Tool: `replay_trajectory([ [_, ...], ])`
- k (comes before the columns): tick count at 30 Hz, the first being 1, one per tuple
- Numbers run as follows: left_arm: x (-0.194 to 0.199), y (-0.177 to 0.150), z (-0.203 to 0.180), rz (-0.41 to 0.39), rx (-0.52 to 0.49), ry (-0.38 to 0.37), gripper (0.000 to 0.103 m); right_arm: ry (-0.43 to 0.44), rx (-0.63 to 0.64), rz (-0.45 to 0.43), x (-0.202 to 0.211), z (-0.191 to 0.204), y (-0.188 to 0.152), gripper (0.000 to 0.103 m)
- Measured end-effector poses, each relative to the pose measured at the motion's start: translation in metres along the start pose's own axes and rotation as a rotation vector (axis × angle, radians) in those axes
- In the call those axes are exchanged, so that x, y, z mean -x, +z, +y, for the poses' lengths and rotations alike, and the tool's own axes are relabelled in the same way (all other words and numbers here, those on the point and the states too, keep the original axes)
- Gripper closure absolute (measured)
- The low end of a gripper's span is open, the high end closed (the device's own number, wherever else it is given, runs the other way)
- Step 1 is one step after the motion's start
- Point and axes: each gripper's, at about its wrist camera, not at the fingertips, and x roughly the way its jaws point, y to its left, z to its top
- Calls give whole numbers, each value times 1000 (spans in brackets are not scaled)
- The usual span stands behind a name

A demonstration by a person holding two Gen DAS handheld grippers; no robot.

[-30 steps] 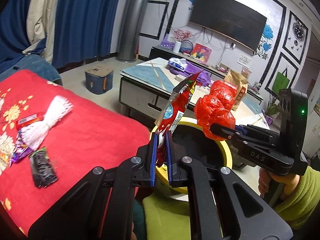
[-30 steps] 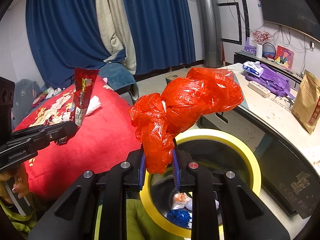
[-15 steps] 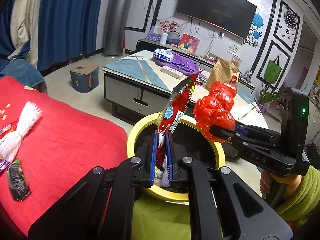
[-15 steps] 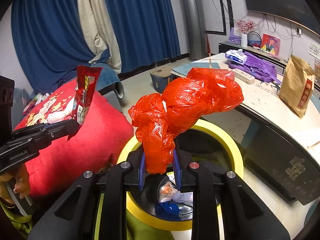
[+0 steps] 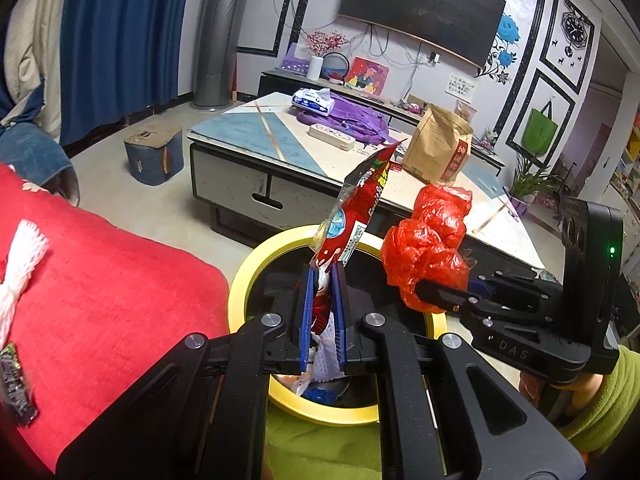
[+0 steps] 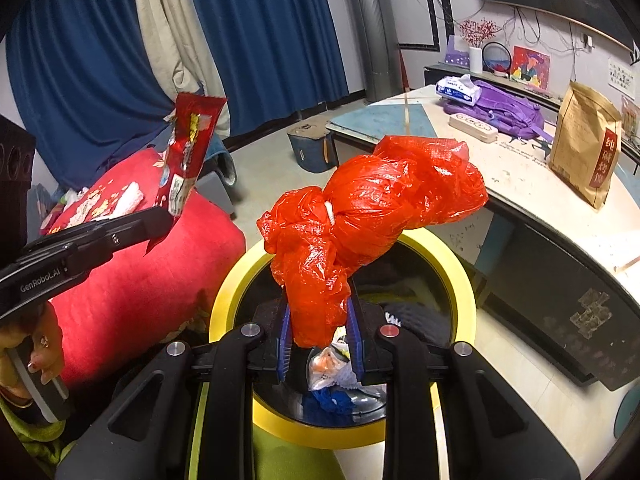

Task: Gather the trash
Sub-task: 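Open both tools to drop the wrapper and red bag into the bin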

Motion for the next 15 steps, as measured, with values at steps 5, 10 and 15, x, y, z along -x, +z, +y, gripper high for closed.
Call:
replay_trajectory([
  [5, -8, 2, 0, 17, 2, -1, 98, 9, -7, 37, -8, -2, -4, 80],
  [10, -14, 1, -1, 25, 3, -8, 98, 21, -33, 72, -17, -6, -6, 78],
  [15, -22, 0, -4, 35, 2, -12, 98, 20, -59, 76, -19, -11, -8, 65],
])
